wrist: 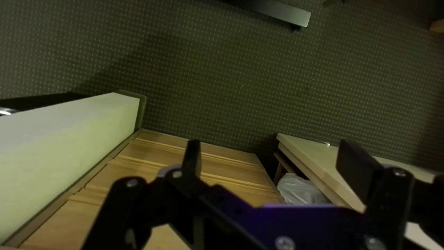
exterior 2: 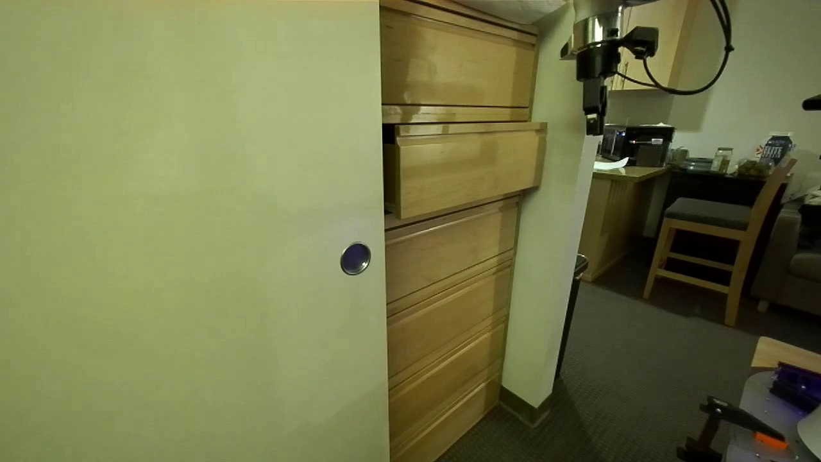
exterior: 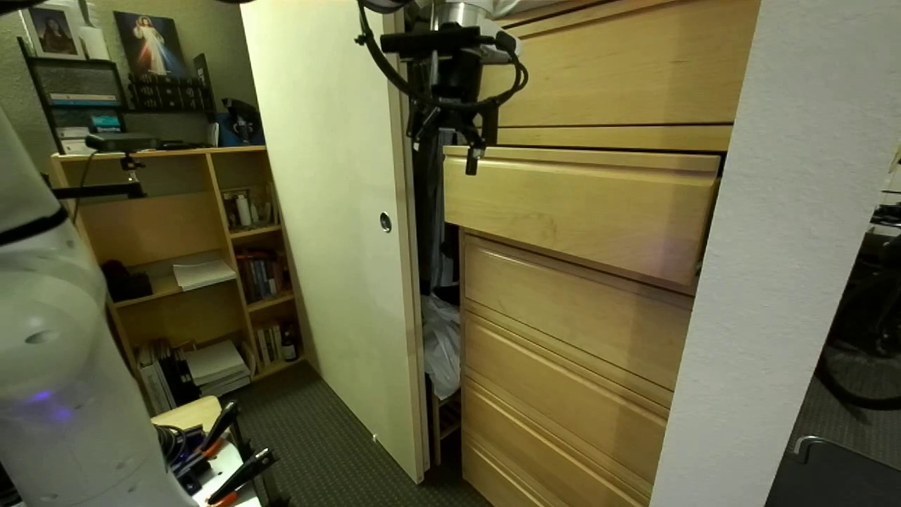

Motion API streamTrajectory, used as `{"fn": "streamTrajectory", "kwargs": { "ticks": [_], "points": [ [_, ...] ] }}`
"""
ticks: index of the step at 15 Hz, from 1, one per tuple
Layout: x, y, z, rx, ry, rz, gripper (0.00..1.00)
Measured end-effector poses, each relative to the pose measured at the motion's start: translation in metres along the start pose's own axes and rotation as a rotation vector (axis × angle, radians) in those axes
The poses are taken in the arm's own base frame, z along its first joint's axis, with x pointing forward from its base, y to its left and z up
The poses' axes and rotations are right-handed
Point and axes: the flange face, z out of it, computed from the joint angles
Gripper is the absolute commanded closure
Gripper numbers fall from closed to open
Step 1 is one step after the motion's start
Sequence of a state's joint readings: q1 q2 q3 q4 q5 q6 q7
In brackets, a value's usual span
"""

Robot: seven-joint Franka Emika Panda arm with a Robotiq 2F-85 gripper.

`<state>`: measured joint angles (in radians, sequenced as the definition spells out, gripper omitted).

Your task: Open the second drawer

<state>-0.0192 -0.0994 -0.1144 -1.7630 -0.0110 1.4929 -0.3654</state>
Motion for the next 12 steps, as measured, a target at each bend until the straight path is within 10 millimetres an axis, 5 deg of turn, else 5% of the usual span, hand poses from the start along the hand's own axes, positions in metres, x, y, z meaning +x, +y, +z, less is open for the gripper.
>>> {"fn": "streamTrajectory", "kwargs": {
  "ticks": [12],
  "points": [
    [0.086,-0.031,-0.025,-0.21,0.018,-0.479,0.0]
  ]
}}
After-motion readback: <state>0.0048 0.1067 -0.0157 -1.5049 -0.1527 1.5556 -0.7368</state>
